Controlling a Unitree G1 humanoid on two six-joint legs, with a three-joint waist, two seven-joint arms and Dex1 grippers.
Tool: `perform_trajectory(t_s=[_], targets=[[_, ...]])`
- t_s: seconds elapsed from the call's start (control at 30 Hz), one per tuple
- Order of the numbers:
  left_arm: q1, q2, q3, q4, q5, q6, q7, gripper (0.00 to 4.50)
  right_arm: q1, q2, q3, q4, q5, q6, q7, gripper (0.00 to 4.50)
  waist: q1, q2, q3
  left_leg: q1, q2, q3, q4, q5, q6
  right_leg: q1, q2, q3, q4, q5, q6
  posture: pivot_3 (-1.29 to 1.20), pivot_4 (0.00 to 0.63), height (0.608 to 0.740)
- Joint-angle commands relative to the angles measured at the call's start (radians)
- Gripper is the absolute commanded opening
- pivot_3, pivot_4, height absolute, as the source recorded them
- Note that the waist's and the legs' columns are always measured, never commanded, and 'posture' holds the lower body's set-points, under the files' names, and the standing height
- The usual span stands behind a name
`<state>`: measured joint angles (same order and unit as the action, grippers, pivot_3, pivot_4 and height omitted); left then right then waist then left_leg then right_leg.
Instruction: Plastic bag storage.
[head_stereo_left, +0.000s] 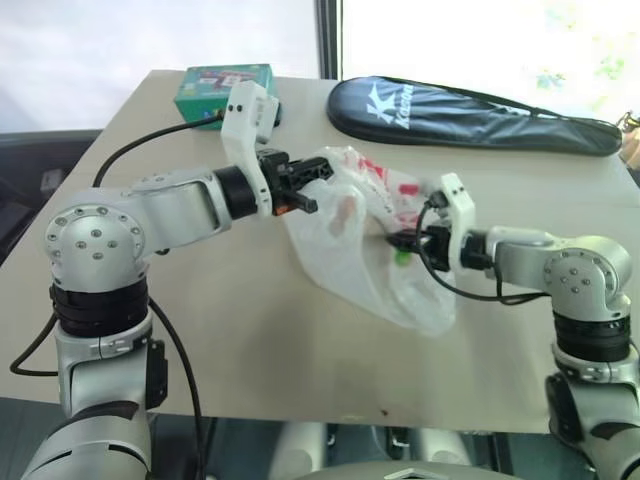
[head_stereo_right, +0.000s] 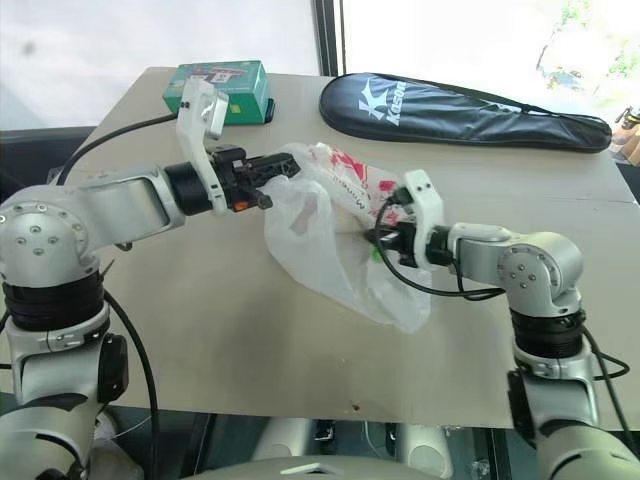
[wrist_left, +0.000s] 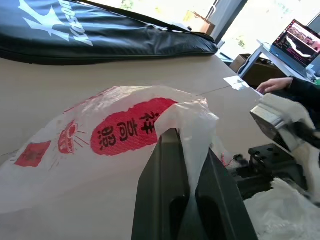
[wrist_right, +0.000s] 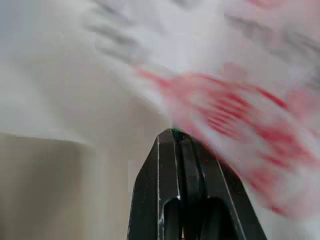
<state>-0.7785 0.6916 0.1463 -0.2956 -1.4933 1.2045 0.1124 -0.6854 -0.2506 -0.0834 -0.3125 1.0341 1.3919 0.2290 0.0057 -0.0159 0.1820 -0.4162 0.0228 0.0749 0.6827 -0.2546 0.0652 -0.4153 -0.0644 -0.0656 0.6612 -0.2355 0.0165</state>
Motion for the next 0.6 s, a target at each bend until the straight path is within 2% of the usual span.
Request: perform_trajectory(t_s=[0.03, 0.13, 0.23, 0.3, 0.4, 0.47, 0.5, 0.53, 0.57, 0.6], targets=[[-0.006, 0.017, 0.006, -0.033, -0.039, -0.002, -0.006, 0.00, -0.041, 0.105, -0.017, 0.071, -0.036, -0.027, -0.102, 0.03, 0.000, 0.000, 0.000, 0.000, 0.000, 0.000, 0.000, 0.000, 0.000, 0.000, 0.000, 0.000, 0.000, 0.000, 0.000, 0.00, 0.150, 0.740], [0.004, 0.027, 0.008, -0.044, -0.061, -0.003, 0.001, 0.00, -0.052, 0.123, 0.022, 0.133, -0.181, -0.159, -0.138, 0.03, 0.009, 0.000, 0.000, 0.000, -0.002, 0.000, 0.000, 0.000, 0.000, 0.000, 0.000, -0.001, 0.000, 0.000, 0.000, 0.00, 0.150, 0.740], [0.024, 0.039, 0.012, -0.053, -0.079, -0.011, 0.013, 0.00, -0.058, 0.107, 0.082, 0.171, -0.330, -0.354, -0.103, 0.03, 0.008, 0.000, 0.000, -0.001, -0.004, -0.001, 0.000, 0.000, 0.001, 0.000, 0.000, -0.001, -0.001, 0.000, 0.000, 0.00, 0.150, 0.740], [0.037, 0.040, 0.011, -0.059, -0.086, -0.019, 0.025, 0.00, -0.045, 0.047, 0.159, 0.155, -0.361, -0.396, 0.027, 0.03, 0.004, 0.000, 0.000, -0.001, -0.003, -0.001, 0.000, 0.000, 0.001, 0.000, 0.001, -0.001, -0.001, 0.000, 0.000, 0.00, 0.150, 0.740], [0.050, 0.039, 0.008, -0.070, -0.071, -0.028, 0.038, 0.00, -0.012, -0.017, 0.217, 0.116, -0.387, -0.424, 0.123, 0.85, 0.004, 0.000, 0.000, -0.001, -0.002, 0.000, -0.001, 0.000, 0.000, -0.001, 0.002, -0.001, -0.001, 0.000, 0.000, 0.00, 0.150, 0.740], [0.057, 0.033, 0.009, -0.056, -0.037, -0.040, 0.046, 0.00, 0.009, -0.133, 0.232, -0.003, -0.376, -0.410, 0.214, 2.05, 0.005, 0.000, 0.000, -0.001, -0.001, 0.000, -0.001, 0.000, 0.000, -0.001, 0.001, 0.000, -0.001, 0.000, 0.000, 0.00, 0.150, 0.740], [0.064, 0.016, 0.018, -0.047, -0.037, -0.062, 0.047, 0.00, 0.021, -0.195, 0.239, -0.062, -0.400, -0.426, 0.241, 2.05, 0.008, 0.001, 0.001, -0.001, -0.001, 0.000, -0.001, 0.000, 0.000, -0.001, 0.001, 0.000, -0.001, 0.000, 0.000, 0.00, 0.150, 0.740], [0.067, 0.007, 0.025, -0.044, -0.025, -0.077, 0.037, 0.00, 0.034, -0.242, 0.222, -0.113, -0.395, -0.426, 0.264, 2.73, 0.011, 0.001, 0.001, -0.001, -0.002, 0.000, -0.001, 0.000, 0.000, -0.001, 0.000, -0.001, -0.001, 0.000, 0.000, 0.00, 0.150, 0.740], [0.072, 0.003, 0.028, -0.036, -0.026, -0.082, 0.043, 0.00, 0.049, -0.279, 0.191, -0.155, -0.369, -0.419, 0.288, 3.14, 0.011, 0.001, 0.001, -0.002, -0.002, -0.001, -0.001, 0.000, 0.000, -0.001, 0.000, -0.001, -0.001, 0.000, 0.000, 0.00, 0.150, 0.740], [0.077, -0.006, 0.034, -0.028, -0.028, -0.093, 0.045, 0.00, 0.063, -0.321, 0.163, -0.195, -0.342, -0.419, 0.323, 3.14, 0.009, 0.000, 0.001, -0.001, -0.002, -0.001, -0.001, 0.000, 0.000, 0.000, -0.001, -0.001, -0.002, 0.000, 0.000, 0.00, 0.150, 0.740]])
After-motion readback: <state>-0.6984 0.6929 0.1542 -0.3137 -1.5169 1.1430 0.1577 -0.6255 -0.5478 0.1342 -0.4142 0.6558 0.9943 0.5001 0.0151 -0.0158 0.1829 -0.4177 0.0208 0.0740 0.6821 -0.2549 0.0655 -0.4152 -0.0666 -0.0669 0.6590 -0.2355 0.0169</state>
